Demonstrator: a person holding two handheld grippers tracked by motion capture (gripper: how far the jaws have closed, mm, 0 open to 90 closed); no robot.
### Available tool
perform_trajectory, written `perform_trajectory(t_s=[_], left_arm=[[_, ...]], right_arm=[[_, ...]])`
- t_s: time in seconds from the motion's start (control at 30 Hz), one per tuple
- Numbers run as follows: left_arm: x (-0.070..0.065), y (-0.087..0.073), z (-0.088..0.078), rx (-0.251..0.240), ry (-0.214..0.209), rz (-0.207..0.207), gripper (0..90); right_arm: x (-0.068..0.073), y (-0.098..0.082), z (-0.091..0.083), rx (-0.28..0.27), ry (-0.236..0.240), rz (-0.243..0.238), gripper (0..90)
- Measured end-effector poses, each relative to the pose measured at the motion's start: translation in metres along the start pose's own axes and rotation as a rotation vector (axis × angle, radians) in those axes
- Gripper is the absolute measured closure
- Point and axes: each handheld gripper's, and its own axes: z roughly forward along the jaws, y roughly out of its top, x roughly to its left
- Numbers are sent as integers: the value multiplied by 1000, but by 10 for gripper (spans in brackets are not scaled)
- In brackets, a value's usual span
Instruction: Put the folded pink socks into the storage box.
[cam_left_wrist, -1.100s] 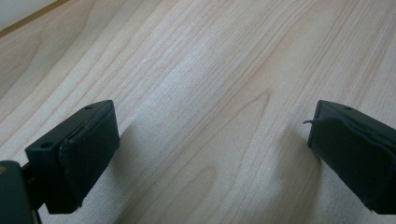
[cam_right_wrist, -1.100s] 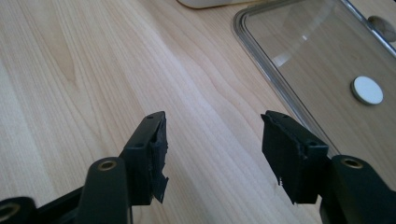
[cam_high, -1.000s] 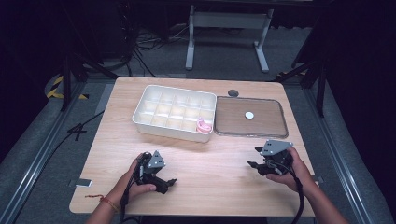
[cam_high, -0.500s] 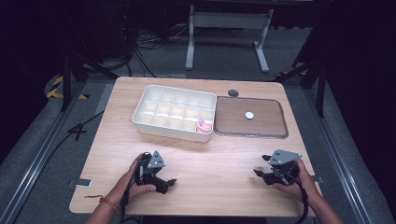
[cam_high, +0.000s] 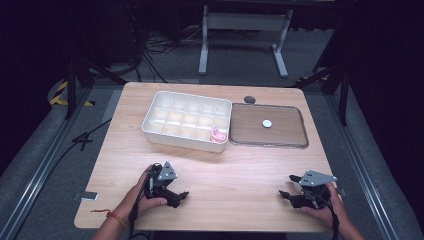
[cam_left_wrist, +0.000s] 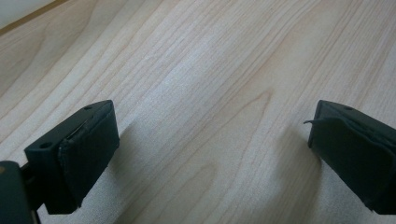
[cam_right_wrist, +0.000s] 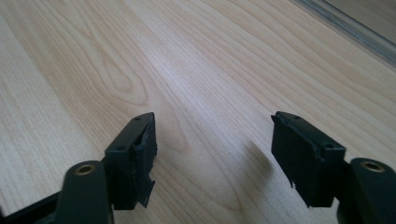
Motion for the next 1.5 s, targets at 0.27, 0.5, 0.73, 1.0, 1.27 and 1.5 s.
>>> perform_trajectory(t_s=[0.27,0.5,0.73,1.0,1.27,1.5], left_arm=[[0,0,0,0,0,1,20],[0,1,1,2,-4,-1,10],[1,1,1,4,-4,3,2],[1,2,2,6,-10,3,0],[1,2,2,7,-11,2,0],[2,2,2,6,-14,8,0]], right_arm=[[-6,-6,3,-22,14,92,243],[-7,-6,3,-20,20,99,240],[-7,-6,3,-20,20,98,240],[-7,-5,3,-20,19,99,237],[-7,-5,4,-17,17,101,225],[-8,-5,5,-17,22,95,216]])
